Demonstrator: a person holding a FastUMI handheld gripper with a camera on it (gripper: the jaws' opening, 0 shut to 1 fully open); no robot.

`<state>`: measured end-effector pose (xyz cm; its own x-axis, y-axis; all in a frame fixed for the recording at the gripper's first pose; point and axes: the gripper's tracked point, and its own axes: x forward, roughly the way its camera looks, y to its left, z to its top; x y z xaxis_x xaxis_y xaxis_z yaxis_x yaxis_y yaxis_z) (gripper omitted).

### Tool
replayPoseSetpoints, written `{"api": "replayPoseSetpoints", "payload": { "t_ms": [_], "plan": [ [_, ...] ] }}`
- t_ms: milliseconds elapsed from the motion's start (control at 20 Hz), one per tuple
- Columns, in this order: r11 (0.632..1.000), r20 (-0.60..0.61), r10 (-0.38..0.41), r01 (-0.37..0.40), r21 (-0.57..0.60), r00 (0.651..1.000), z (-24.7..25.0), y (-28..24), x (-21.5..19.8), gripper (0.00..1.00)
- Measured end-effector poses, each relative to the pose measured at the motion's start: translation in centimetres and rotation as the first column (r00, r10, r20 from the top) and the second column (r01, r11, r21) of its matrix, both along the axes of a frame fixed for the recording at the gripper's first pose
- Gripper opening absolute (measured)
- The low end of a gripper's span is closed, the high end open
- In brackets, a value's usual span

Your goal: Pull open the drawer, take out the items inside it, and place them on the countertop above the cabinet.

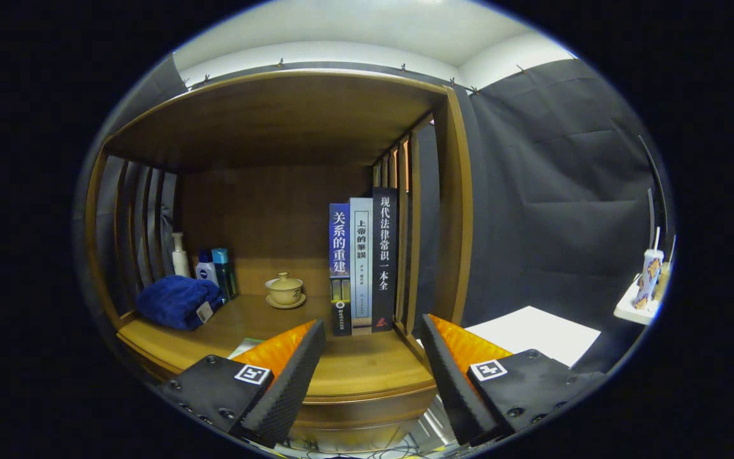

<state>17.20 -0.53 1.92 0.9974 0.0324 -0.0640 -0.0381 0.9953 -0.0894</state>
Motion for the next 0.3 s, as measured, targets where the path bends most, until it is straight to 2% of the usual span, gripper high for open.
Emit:
{"api": "replayPoseSetpoints", "payload": {
  "t_ms": [300],
  "plan": [
    [1.000, -0.001, 0.019, -0.019, 0.020, 1.000, -0.06, 0.61, -0.34, 0.98]
  ]
}}
